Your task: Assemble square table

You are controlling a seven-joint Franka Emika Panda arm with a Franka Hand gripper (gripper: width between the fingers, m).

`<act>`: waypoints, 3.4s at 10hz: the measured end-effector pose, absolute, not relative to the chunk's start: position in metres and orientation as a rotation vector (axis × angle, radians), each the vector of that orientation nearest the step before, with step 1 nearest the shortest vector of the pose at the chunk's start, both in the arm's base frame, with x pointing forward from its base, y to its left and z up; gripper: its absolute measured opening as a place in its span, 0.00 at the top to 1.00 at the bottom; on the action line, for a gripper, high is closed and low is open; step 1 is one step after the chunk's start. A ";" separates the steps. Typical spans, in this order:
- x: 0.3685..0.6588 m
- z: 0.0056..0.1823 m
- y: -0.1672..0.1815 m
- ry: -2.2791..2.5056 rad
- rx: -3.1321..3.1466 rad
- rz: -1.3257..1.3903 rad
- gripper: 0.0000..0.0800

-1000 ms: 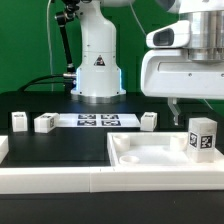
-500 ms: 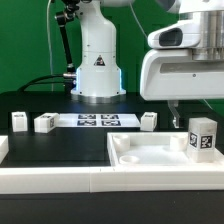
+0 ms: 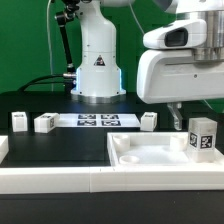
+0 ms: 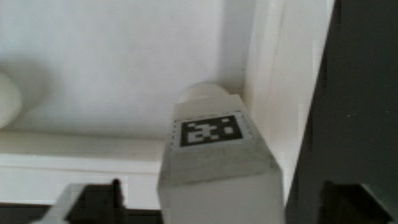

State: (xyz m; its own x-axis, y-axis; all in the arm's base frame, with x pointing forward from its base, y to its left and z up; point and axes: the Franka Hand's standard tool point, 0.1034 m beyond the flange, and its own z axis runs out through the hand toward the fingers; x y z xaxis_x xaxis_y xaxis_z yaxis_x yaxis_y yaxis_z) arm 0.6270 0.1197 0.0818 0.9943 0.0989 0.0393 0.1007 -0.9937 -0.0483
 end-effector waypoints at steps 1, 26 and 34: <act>0.627 0.082 0.120 -0.131 -3.087 -0.056 0.53; 0.599 0.110 0.104 0.878 -2.962 -0.031 0.19; 0.563 0.104 0.089 0.428 -3.065 -0.034 0.19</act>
Offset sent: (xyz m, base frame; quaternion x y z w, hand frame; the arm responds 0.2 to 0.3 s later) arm 0.0000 0.0000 0.0000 0.0000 0.0000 0.0650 0.9979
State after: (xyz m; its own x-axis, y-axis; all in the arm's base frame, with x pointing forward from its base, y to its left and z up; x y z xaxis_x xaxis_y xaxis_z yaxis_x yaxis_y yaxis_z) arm 0.5626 0.0886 0.1037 0.9614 -0.2746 0.0151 -0.2736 -0.9606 -0.0496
